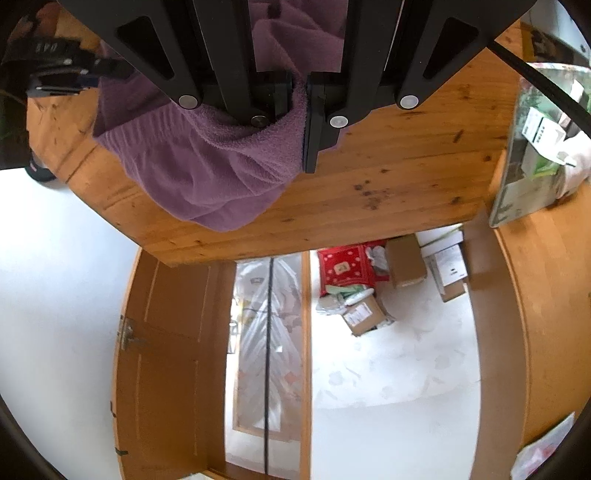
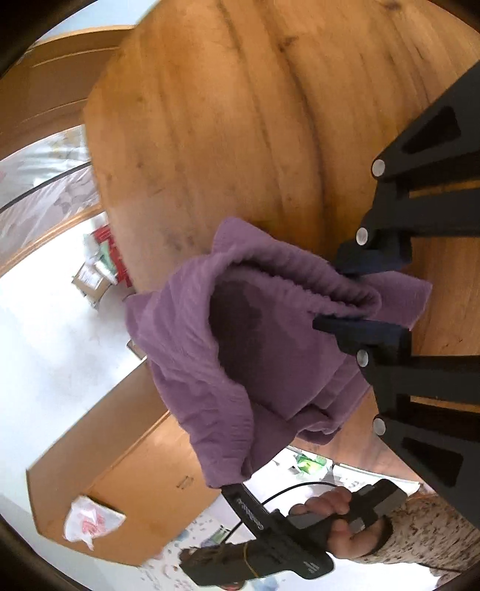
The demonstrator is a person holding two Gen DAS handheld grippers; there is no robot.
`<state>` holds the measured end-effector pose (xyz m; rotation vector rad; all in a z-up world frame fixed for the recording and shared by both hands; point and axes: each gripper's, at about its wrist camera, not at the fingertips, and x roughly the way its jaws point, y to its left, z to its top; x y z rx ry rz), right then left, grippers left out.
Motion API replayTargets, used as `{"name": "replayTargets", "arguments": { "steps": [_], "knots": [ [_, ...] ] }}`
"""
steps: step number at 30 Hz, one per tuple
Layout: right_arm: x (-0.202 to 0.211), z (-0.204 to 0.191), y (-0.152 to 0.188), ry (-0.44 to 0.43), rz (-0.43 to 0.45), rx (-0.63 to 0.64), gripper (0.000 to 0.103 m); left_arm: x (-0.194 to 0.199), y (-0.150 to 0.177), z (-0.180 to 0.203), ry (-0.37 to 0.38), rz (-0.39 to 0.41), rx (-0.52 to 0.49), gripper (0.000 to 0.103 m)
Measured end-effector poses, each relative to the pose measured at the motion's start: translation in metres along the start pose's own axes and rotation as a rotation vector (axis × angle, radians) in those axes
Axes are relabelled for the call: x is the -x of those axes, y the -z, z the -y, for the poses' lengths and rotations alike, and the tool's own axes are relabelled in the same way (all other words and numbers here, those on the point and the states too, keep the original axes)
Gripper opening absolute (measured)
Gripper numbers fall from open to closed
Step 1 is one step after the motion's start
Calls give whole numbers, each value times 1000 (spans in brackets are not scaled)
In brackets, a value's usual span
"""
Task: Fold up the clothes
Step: 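Lift the purple garment with both grippers, raising it off the table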
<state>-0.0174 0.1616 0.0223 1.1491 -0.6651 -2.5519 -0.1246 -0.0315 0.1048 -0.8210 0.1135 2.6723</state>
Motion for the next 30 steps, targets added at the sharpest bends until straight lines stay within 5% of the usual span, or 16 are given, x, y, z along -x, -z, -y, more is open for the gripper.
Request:
{"name": "replayTargets", "arguments": {
  "steps": [7,15,30],
  "knots": [
    [18,-36,-27,68,105,187,20,10,0,-30,-52,19,61,4],
    [21,-38,-46,127,152,200,19,23,5,-51,-69,30,108,4],
    [62,-35,-77,340,299,244,12,59,3,-23,45,85,121,4]
  ]
}}
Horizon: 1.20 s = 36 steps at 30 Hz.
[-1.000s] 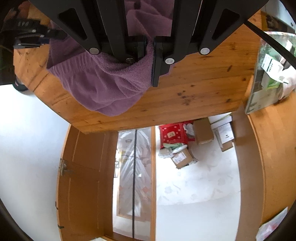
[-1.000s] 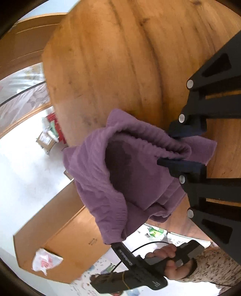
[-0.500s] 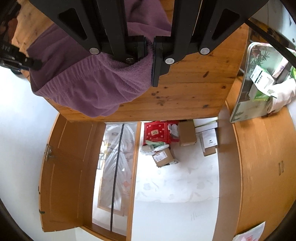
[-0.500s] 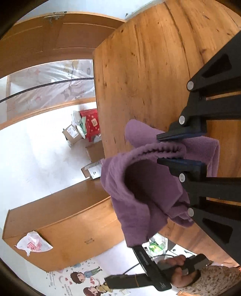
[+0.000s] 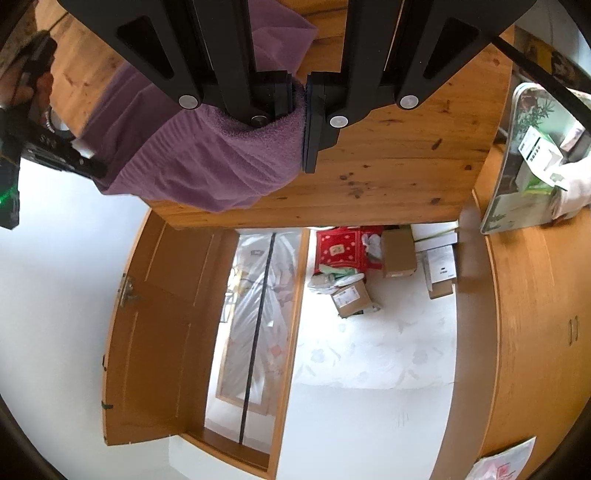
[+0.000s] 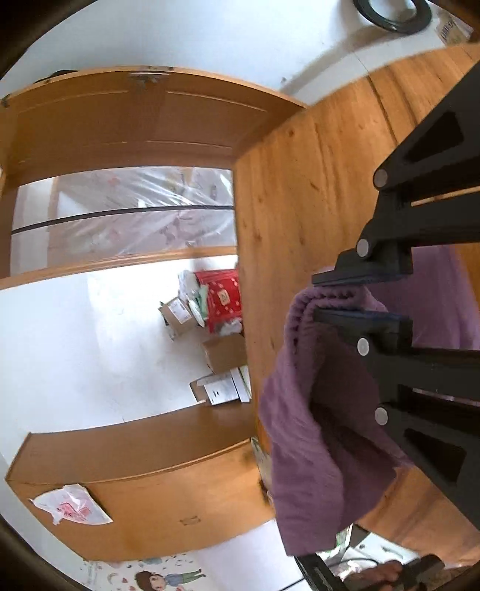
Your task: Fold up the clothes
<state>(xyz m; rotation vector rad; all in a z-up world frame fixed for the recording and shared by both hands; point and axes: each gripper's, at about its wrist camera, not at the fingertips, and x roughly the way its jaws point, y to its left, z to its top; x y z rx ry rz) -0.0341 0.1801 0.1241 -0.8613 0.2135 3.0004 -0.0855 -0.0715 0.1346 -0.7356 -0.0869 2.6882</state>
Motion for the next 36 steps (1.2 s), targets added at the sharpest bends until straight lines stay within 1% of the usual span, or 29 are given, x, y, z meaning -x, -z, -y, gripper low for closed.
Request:
{"name": "replayTargets", "arguments": {
  "steps": [5,7,10,14,17,18,19,21,25,28,29,30,33,36],
  "knots": [
    [-6,-23,-14,-48,31,75,11,7,7,-9,-26,-2,46,4],
    [-11,-31,-21,-96,42,74,11,10,14,-18,-43,-7,76,4],
    [-23,-44,-33,-191,56,47,11,13,24,-32,-81,-23,111,4],
    [-42,-71,-43,-321,51,35,11,20,41,-53,-120,-39,165,4],
    [-60,-91,-48,-425,25,20,11,24,51,-66,-147,-46,206,4],
    [-64,-97,-49,-442,23,16,11,25,53,-70,-153,-45,219,4],
    [-73,-107,-52,-477,13,25,11,26,56,-74,-161,-44,233,4],
    [-87,-119,-53,-489,-2,22,11,30,62,-84,-181,-43,267,4],
    [-115,-149,-52,-550,-87,53,12,37,81,-104,-225,-65,334,4],
    [-125,-168,-44,-527,-145,133,13,42,93,-115,-254,-83,371,4],
    [-126,-169,-42,-517,-160,152,18,43,96,-116,-258,-88,375,4],
    [-128,-169,-40,-507,-175,170,25,43,100,-117,-257,-97,376,4],
    [-121,-149,-35,-494,-169,133,40,41,108,-119,-264,-112,390,4],
    [-110,-122,-32,-479,-169,85,43,39,119,-126,-255,-126,457,4]
  ]
}}
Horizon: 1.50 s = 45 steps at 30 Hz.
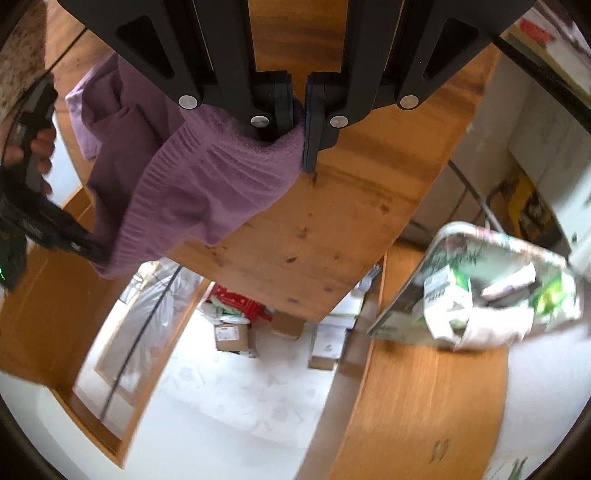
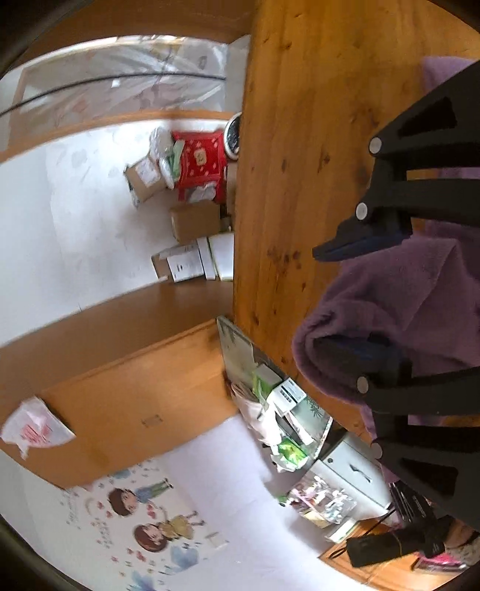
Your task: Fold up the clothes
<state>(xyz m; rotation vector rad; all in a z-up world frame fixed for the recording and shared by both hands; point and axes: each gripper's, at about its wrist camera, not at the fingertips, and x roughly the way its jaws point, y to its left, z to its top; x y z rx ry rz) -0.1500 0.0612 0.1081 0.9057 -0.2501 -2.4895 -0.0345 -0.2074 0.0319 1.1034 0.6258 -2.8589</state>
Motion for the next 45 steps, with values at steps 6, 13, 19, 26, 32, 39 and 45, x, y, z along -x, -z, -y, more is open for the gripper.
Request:
{"name": "replayTargets", "arguments": {
  "steps": [6,13,19,26,32,39,45],
  "knots": [
    [35,31,19,30,12,-81,43,-4,11,-1,-26,-34,-2,7],
    [68,44,71,78,-47,-73,43,-3,19,-5,-45,-71,13,7],
    [71,28,118,136,-146,47,44,8,23,-13,-55,-89,75,24],
    [67,0,144,33,-177,99,48,38,29,-10,-60,-51,77,24],
    [59,-14,159,-47,-194,58,48,52,23,-4,-40,-28,87,24],
    [39,-13,158,-84,-210,-45,33,29,20,54,108,-126,-48,27],
    [45,-19,149,-37,-178,16,5,3,28,102,183,-194,-204,27]
  ]
}}
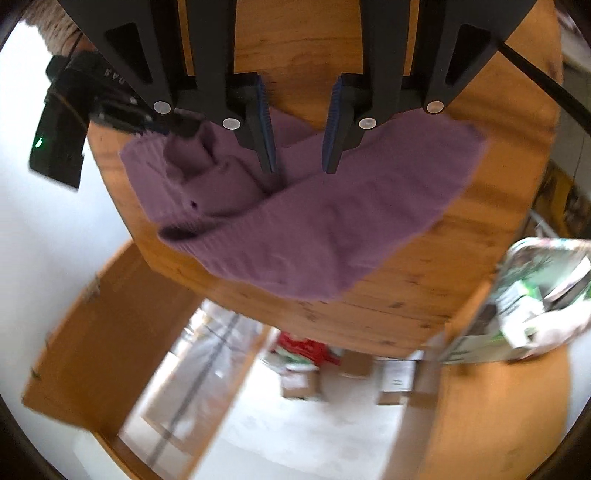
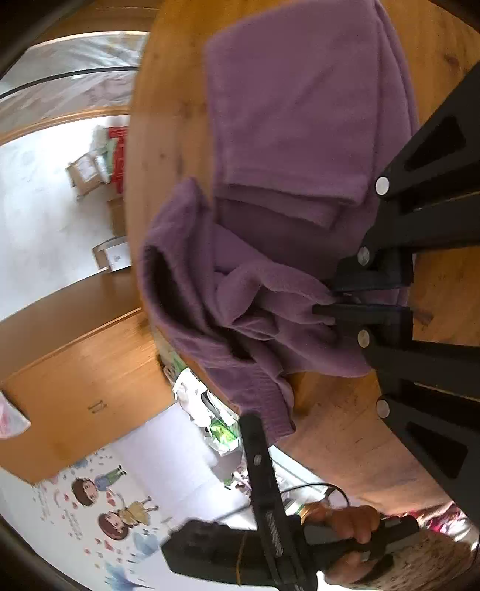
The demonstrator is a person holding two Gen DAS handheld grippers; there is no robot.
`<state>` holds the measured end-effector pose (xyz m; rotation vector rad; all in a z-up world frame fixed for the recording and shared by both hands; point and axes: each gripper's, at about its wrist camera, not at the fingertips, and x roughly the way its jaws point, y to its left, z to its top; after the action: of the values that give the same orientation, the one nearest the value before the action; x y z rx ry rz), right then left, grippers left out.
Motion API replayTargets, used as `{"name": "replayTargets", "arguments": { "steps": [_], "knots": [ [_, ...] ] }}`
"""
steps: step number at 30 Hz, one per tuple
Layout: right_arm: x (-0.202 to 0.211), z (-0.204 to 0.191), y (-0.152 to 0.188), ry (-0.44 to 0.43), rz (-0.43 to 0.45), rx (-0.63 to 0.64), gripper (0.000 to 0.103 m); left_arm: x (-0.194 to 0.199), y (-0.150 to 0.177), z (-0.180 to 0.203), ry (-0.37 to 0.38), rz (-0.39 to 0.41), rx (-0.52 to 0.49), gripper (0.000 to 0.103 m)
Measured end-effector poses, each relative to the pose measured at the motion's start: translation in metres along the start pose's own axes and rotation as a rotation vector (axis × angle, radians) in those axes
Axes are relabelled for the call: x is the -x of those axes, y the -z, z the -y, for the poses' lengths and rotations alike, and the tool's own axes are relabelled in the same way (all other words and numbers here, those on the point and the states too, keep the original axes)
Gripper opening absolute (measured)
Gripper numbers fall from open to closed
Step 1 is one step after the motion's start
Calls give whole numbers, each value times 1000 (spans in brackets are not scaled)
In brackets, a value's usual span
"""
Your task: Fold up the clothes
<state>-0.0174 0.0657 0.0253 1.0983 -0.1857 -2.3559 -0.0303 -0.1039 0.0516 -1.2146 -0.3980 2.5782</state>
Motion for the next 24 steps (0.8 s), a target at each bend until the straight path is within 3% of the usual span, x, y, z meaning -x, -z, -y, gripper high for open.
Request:
{"name": "replayTargets", "arguments": {
  "steps": [3,7,11,16,24],
  "knots": [
    [11,1,-6,16,34,6,5,-16,-2,14,27,-33,-41,27],
    [28,6,-21,98,89,15,4,-35,-10,34,70,-68,-131,27],
    [39,13,-41,155,134,26,4,-57,-23,44,-31,-99,-211,27],
    [50,12,-72,191,198,65,4,-76,-39,53,-55,-140,-275,27],
    [44,16,-104,302,247,129,3,-76,-72,21,-96,-61,-140,27]
  ]
}}
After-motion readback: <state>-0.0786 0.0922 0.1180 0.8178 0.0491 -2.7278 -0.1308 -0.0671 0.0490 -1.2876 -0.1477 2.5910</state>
